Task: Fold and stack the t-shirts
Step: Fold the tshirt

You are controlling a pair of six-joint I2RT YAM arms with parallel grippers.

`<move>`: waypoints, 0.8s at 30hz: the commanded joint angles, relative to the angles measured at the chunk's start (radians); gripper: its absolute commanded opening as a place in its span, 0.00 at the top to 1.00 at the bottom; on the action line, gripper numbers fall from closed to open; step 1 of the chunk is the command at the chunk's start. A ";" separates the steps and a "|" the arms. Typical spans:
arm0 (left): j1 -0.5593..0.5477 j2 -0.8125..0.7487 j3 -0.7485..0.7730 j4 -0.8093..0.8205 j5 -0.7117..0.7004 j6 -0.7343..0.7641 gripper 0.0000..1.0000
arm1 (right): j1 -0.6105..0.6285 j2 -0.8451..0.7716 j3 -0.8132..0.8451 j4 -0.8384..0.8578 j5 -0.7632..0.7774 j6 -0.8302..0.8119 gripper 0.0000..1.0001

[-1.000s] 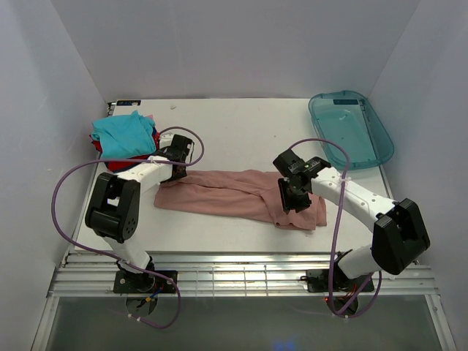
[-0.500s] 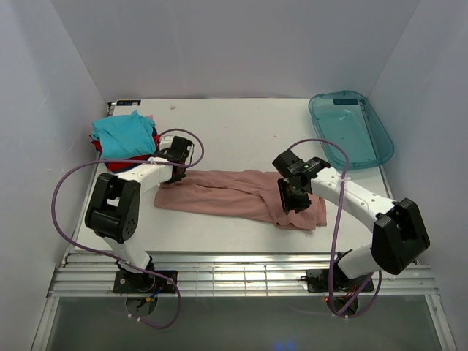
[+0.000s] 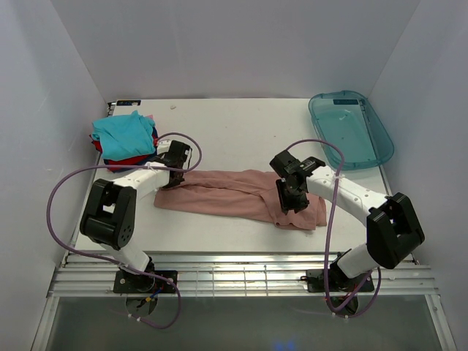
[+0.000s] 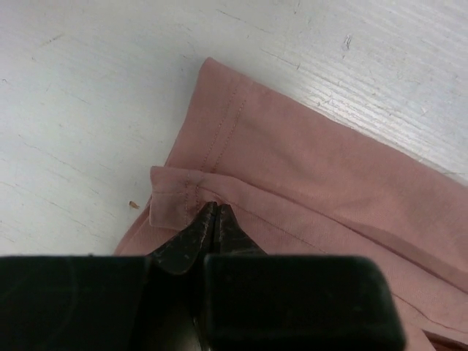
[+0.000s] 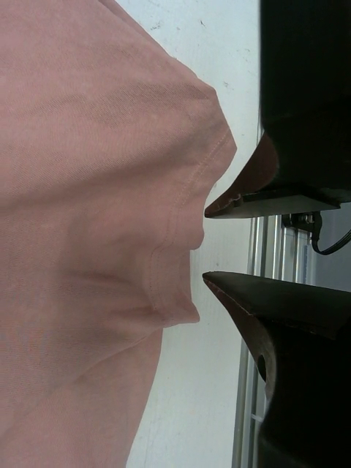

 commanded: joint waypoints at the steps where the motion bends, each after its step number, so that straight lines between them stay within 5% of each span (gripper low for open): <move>1: -0.002 -0.088 -0.013 0.006 -0.011 -0.013 0.91 | 0.004 -0.011 0.017 0.021 0.012 0.001 0.59; 18: -0.015 -0.223 -0.137 -0.058 0.024 -0.099 0.93 | 0.004 -0.003 0.011 0.033 0.024 0.004 0.58; 24: -0.017 -0.205 -0.096 -0.066 -0.002 -0.103 0.54 | -0.005 0.009 0.061 0.053 0.146 -0.002 0.59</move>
